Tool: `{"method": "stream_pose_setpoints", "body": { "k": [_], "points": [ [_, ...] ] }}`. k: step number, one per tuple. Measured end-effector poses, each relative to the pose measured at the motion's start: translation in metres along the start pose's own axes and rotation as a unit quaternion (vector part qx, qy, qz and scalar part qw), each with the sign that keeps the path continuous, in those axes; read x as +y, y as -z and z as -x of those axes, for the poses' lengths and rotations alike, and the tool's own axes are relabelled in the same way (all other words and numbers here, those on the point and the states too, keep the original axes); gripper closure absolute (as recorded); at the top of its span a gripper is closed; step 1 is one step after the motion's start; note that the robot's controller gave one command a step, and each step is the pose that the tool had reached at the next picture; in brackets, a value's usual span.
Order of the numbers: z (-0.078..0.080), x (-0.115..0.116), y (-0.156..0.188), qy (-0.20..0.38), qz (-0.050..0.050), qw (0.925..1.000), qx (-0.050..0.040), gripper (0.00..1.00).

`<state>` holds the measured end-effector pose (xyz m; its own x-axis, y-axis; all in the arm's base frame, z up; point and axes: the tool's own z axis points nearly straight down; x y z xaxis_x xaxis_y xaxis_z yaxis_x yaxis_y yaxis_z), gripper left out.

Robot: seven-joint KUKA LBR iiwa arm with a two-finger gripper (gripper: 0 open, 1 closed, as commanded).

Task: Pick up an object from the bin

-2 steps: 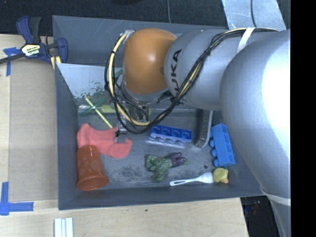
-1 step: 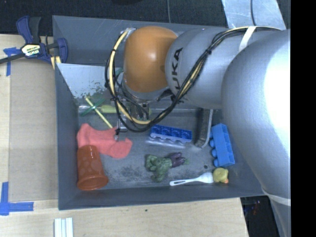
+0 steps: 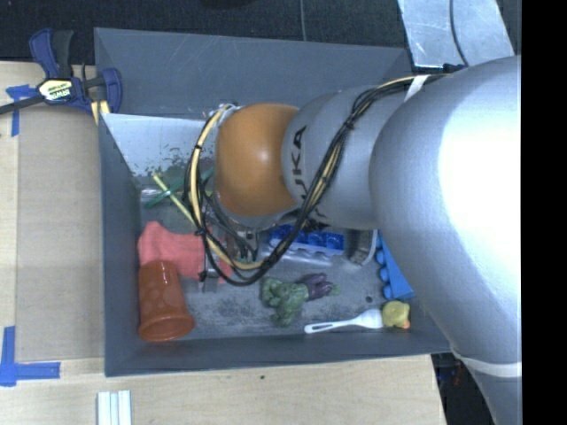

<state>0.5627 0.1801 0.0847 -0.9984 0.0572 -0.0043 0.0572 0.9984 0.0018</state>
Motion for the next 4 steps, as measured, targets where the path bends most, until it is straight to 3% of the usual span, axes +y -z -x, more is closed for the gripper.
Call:
{"method": "stream_pose_setpoints", "body": {
  "k": [1, 2, 3, 4],
  "points": [
    [-0.009, -0.026, -0.014, -0.054, 0.002, 0.9985, -0.0053, 1.00],
    [-0.009, -0.026, -0.014, -0.054, 0.002, 0.9985, -0.0053, 1.00],
    [-0.007, -0.028, 0.037, -0.050, 0.001, 0.9988, -0.0035, 1.00],
    [-0.005, -0.035, 0.105, -0.063, 0.002, 0.9980, -0.0072, 1.00]
  ]
}}
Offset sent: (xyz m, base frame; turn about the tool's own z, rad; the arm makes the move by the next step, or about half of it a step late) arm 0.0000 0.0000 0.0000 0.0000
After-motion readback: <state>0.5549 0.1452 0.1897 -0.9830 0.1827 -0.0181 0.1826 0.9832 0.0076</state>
